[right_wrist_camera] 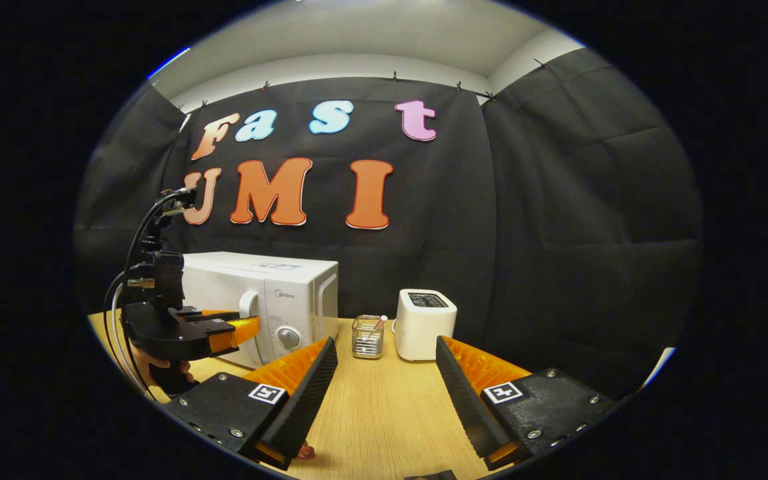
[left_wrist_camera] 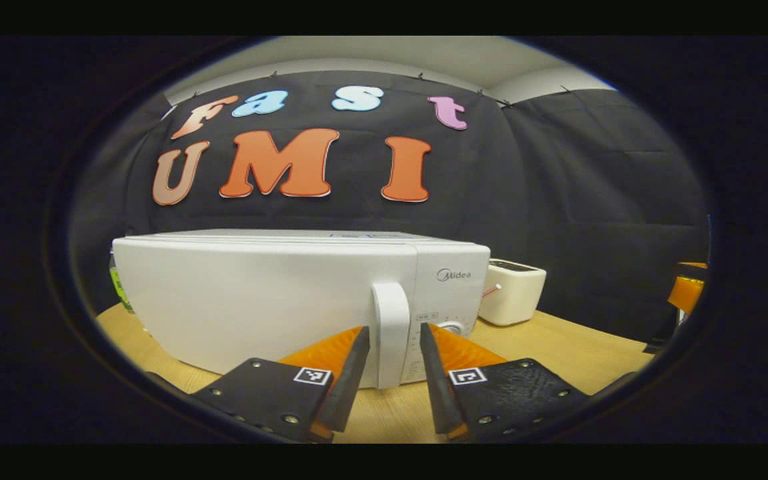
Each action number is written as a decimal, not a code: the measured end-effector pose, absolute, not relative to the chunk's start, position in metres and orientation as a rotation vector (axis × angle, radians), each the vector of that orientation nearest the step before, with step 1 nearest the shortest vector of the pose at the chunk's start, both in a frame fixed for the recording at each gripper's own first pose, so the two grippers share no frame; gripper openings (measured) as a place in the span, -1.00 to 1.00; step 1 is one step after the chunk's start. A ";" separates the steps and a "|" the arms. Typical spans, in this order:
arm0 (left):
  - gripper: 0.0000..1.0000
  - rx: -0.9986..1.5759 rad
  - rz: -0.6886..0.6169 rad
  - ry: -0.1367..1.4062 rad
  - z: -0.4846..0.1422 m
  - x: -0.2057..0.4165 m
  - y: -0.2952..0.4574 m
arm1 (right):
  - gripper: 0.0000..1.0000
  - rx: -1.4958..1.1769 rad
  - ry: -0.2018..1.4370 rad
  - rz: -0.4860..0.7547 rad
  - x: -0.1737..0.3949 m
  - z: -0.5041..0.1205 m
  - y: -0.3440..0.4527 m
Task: Open the microwave oven with the left hand, put the food in, and close the microwave oven.
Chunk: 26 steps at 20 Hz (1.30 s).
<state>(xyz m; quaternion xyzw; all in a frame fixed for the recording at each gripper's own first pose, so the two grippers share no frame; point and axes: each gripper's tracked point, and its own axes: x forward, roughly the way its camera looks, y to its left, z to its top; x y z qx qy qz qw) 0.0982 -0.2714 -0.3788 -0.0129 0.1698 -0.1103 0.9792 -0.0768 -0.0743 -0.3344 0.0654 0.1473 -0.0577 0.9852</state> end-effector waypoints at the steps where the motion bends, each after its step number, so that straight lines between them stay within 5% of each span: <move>1: -0.15 -0.029 -0.220 0.342 -0.382 0.102 -0.272 | 0.84 0.139 0.298 -0.120 -0.076 -0.336 -0.075; 3: -0.39 -0.031 -0.217 0.341 -0.384 0.102 -0.274 | 0.84 0.141 0.300 -0.120 -0.077 -0.342 -0.075; 10: -0.78 -0.072 -0.211 0.342 -0.384 0.102 -0.279 | 0.84 0.144 0.326 -0.120 -0.084 -0.352 -0.069; 16: -0.84 -0.080 -0.157 0.282 -0.374 0.080 -0.274 | 0.84 0.147 0.342 -0.137 -0.101 -0.357 -0.073; 26: -0.84 -0.064 -0.253 0.275 -0.349 -0.016 -0.243 | 0.84 0.196 0.402 -0.109 -0.123 -0.369 -0.048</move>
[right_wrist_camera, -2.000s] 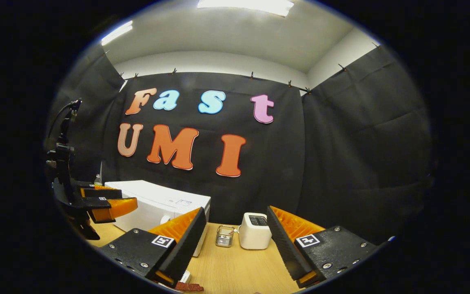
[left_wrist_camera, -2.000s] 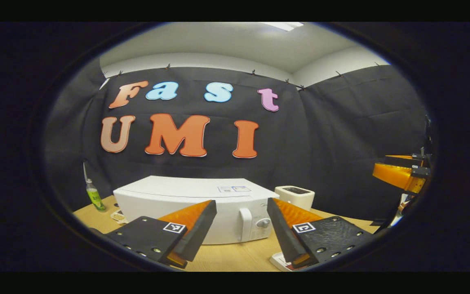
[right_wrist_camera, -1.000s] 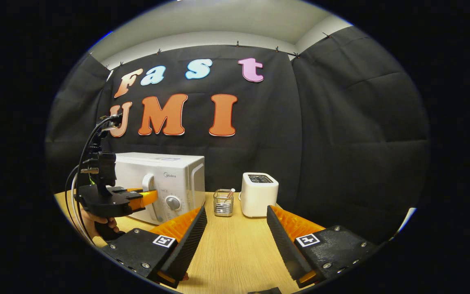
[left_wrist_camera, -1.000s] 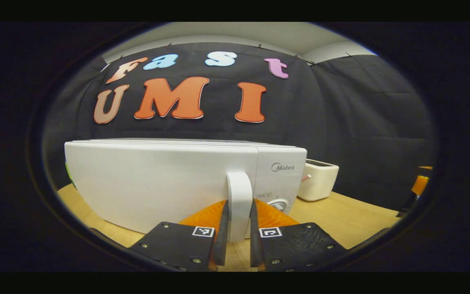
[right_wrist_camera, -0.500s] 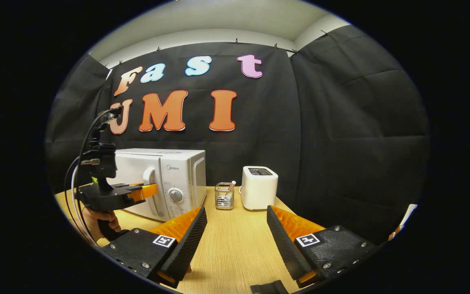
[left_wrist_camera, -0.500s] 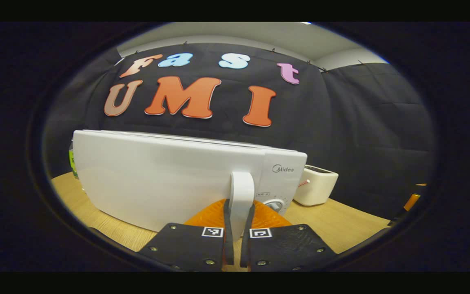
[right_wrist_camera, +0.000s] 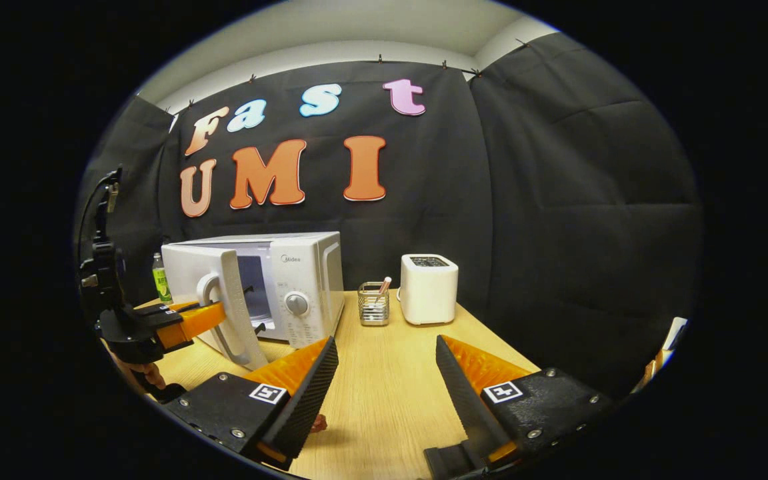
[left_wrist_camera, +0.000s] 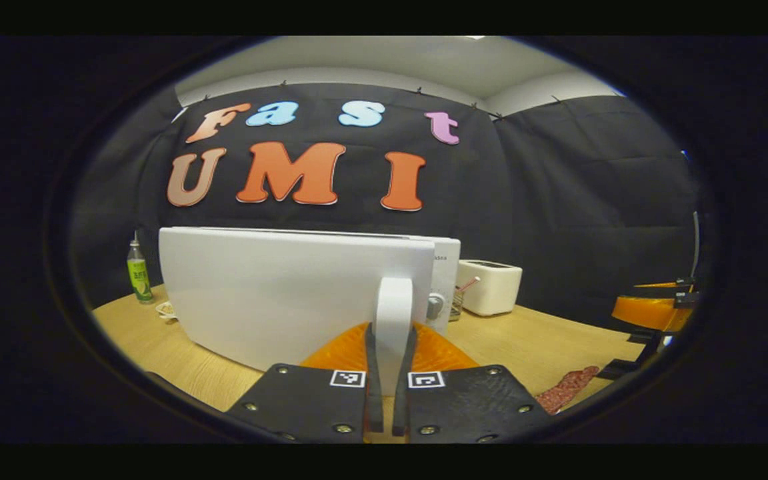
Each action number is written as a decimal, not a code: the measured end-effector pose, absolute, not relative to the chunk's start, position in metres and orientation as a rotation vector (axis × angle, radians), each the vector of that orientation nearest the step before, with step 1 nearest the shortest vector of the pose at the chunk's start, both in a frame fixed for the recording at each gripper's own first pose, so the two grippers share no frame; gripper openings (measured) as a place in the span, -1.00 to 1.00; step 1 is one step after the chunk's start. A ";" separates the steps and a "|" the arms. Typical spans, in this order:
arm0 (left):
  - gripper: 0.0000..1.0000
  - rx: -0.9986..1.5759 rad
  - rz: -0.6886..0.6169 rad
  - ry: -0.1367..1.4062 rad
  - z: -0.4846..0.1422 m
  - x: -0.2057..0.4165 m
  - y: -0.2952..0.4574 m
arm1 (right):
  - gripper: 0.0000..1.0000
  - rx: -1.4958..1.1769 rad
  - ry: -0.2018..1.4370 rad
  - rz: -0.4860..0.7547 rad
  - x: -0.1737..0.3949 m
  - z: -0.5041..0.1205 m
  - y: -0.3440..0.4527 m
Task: Open the microwave oven with the left hand, put the food in, and close the microwave oven.
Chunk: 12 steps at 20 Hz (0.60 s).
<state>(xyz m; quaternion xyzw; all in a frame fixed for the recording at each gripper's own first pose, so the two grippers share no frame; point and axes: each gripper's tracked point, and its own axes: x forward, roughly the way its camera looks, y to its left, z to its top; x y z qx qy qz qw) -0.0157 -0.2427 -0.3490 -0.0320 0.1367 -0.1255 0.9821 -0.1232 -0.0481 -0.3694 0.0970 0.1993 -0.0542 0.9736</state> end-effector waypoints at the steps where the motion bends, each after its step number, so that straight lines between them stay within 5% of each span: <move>1: -0.84 -0.063 -0.254 0.269 -0.346 -0.028 -0.236 | 0.84 0.196 0.407 -0.105 -0.125 -0.370 -0.045; 12: -0.88 -0.028 -0.234 0.154 -0.314 -0.122 -0.145 | 0.82 0.222 0.508 -0.060 -0.133 -0.399 0.009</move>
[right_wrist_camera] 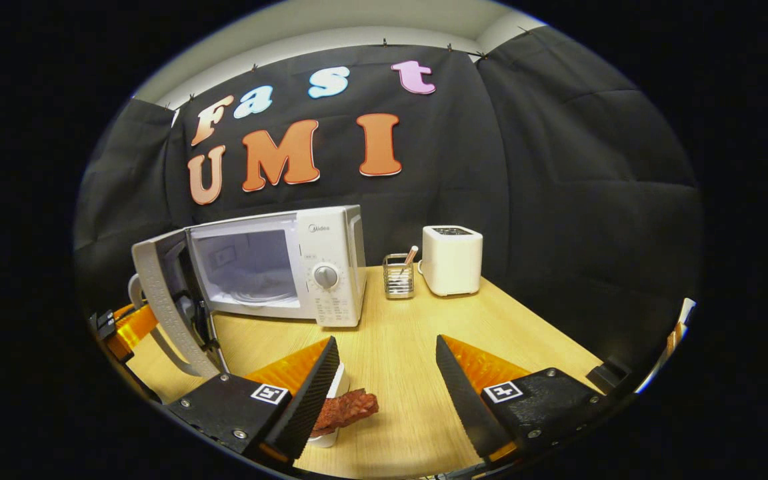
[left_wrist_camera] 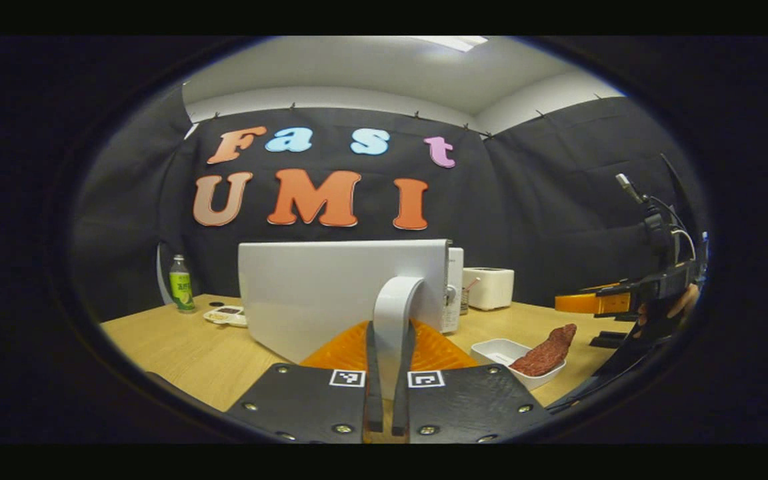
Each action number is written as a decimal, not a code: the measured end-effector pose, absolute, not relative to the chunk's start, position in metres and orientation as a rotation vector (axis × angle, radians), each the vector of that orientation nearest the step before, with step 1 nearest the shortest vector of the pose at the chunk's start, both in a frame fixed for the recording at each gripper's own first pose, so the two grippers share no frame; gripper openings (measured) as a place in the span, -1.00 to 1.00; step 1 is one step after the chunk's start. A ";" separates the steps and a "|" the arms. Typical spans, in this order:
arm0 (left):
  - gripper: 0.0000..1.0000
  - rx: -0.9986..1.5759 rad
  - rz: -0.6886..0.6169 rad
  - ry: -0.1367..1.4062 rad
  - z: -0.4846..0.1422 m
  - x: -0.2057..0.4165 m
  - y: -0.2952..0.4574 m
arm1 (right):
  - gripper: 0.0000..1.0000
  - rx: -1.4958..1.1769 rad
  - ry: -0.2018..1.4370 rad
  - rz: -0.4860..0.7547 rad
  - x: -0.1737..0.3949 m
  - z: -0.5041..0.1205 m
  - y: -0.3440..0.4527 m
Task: Open the microwave oven with the left hand, put the food in, and close the microwave oven.
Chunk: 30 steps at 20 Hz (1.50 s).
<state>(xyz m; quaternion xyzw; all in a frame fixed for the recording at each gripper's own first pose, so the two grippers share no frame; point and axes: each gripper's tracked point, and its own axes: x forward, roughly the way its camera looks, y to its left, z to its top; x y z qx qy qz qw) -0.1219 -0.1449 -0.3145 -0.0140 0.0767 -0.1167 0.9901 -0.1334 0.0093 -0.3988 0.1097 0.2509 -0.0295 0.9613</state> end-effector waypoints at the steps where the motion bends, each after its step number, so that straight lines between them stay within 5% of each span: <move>1: -0.84 -0.030 -0.228 0.148 -0.313 -0.127 -0.136 | 0.82 0.213 0.521 -0.057 -0.134 -0.402 0.014; 14: -0.86 -0.001 -0.005 0.121 -0.298 -0.175 0.025 | 0.78 0.132 0.642 -0.092 -0.143 -0.431 0.045; 30: -0.89 0.012 -0.121 0.142 -0.295 -0.174 0.092 | 0.48 0.412 0.770 -0.155 -0.162 -0.446 0.041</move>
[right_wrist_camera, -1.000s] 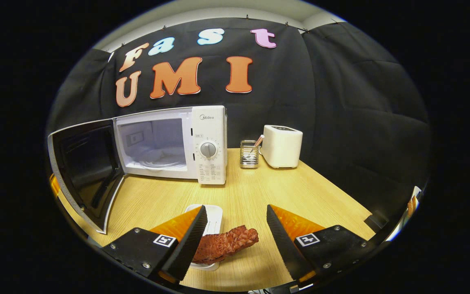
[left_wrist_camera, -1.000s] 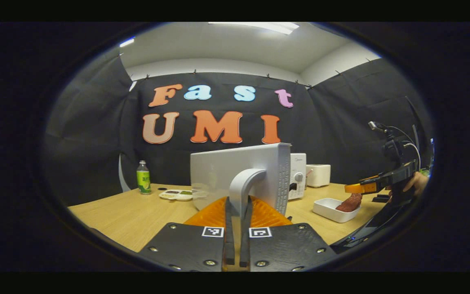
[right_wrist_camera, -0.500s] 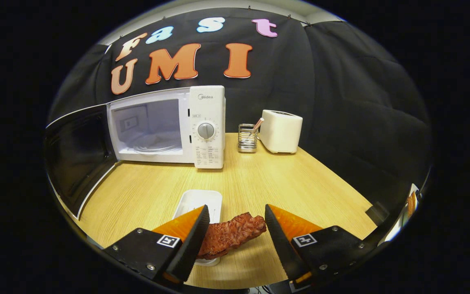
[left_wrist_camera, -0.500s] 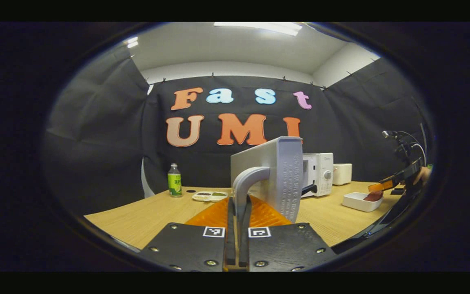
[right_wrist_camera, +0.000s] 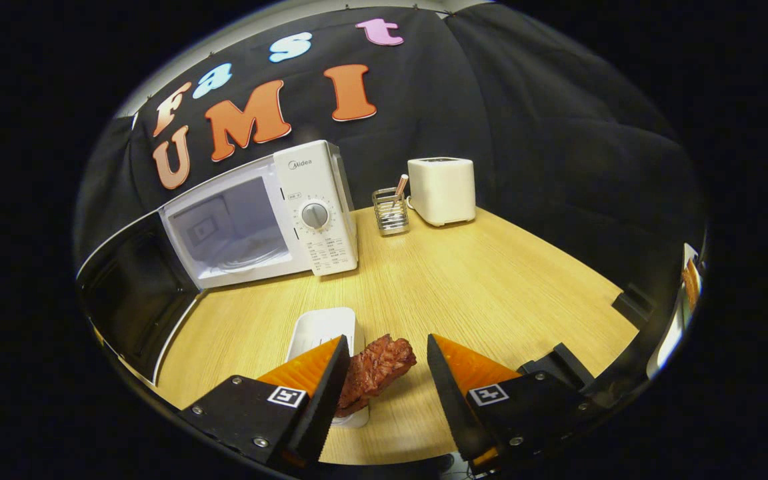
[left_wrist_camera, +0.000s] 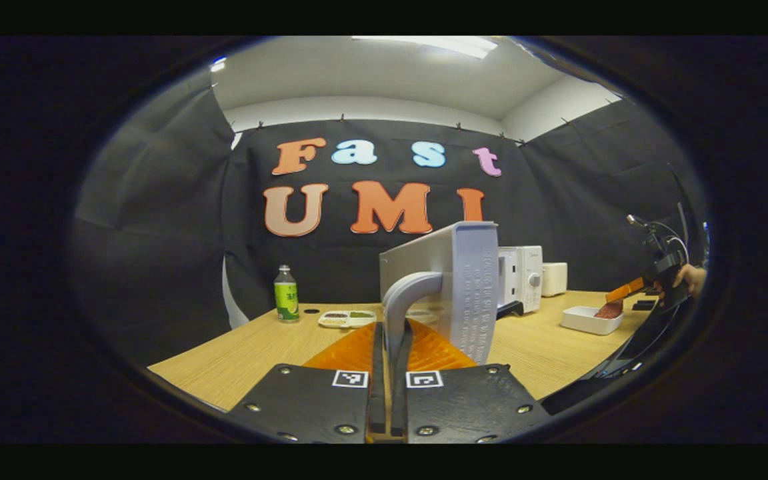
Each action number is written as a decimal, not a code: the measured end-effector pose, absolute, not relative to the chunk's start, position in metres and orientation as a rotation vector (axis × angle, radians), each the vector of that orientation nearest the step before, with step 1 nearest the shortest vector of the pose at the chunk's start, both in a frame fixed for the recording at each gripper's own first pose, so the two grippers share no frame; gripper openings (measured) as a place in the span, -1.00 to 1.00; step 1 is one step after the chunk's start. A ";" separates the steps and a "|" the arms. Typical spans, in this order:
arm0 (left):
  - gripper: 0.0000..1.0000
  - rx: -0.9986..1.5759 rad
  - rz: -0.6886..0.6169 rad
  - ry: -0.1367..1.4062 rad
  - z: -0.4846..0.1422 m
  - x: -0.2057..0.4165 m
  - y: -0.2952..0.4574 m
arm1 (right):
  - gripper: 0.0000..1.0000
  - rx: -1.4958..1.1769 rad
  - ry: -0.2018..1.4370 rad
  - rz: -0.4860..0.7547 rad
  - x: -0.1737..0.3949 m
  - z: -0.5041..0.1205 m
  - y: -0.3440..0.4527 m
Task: Open the microwave oven with the left hand, put the food in, and close the microwave oven.
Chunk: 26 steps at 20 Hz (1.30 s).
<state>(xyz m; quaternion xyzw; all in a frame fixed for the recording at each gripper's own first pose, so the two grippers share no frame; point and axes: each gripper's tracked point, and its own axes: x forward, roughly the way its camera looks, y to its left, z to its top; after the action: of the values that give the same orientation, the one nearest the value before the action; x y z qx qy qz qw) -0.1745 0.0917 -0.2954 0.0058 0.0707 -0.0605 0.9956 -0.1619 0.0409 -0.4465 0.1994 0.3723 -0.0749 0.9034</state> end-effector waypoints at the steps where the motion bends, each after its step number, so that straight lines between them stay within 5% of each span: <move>1: -0.89 0.013 -0.126 0.143 -0.295 -0.174 0.093 | 0.42 0.446 0.777 -0.159 -0.163 -0.448 0.042; 10: -0.82 0.017 -0.123 0.184 -0.295 -0.176 0.096 | -0.31 0.851 0.818 -0.125 -0.169 -0.449 0.061; 13: 0.16 0.026 -0.107 0.204 -0.296 -0.179 0.093 | -0.55 0.876 0.773 -0.096 -0.162 -0.434 0.064; 14: 0.23 0.029 -0.100 0.207 -0.296 -0.180 0.095 | -0.59 0.873 0.760 -0.092 -0.161 -0.431 0.065; 15: 0.51 0.029 -0.095 0.210 -0.293 -0.183 0.096 | -0.65 0.852 0.753 -0.097 -0.158 -0.430 0.063; 22: 0.53 0.065 -0.018 0.243 -0.294 -0.203 0.124 | -0.72 0.771 0.649 -0.059 -0.135 -0.381 0.061; 26: 0.80 0.067 0.045 0.261 -0.297 -0.205 0.145 | -0.71 0.706 0.609 -0.023 -0.112 -0.358 0.075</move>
<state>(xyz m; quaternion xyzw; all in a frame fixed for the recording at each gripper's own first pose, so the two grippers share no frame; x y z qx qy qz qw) -0.2049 0.1451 -0.2972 0.0333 0.1301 0.0225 0.9907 -0.1116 0.0755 -0.3579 0.3405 0.2935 -0.0111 0.8932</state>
